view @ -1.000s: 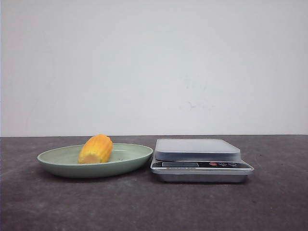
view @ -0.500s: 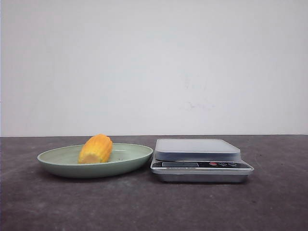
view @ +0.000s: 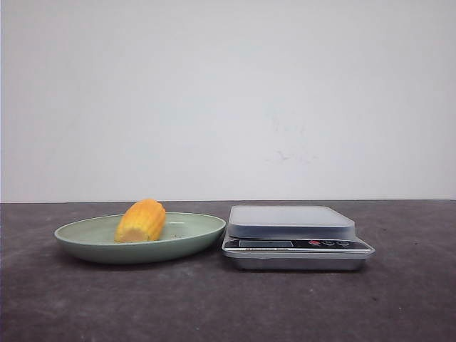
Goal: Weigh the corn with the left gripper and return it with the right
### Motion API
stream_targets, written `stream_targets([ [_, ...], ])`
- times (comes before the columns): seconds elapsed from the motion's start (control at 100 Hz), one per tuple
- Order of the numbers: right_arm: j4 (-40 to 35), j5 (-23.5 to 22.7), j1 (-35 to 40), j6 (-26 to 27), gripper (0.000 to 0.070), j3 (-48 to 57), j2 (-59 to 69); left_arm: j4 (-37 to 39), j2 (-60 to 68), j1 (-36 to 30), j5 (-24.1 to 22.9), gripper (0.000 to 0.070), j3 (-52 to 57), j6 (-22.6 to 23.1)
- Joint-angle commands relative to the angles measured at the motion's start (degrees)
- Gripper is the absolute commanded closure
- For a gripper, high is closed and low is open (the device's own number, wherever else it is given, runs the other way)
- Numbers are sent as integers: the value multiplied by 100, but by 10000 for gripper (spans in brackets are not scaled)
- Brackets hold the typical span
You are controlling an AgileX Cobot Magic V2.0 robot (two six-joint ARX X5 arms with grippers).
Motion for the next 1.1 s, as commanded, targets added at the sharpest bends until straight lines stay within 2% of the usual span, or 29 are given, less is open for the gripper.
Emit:
stream_targets([
  [0.0,660,-162,-195,-275,695,-686,-219,-33,-2,4,13,694,-101,68],
  [0.08,1425,-426,-514,-313,695,-1602,-494,-33,-2,4,13,694,-101,68],
  [0.18,2096,-455,-846,-334,695,-2643,-767,-33,-2,4,13,694,-101,66],
  [0.51,2997,-922,-1189,-404,695,-4883,-1729,-33,-2,4,13,694,-101,66],
  [0.69,3591,-1508,-1200,-732,695,-5541,-1829,-33,-2,4,13,694,-101,63],
  [0.82,3648,-1493,-1200,-745,695,-5746,-1829,-33,-2,4,13,694,-101,61],
  [1.09,3305,-1403,-1200,-977,695,-5751,-1829,-33,-2,4,13,694,-101,59],
])
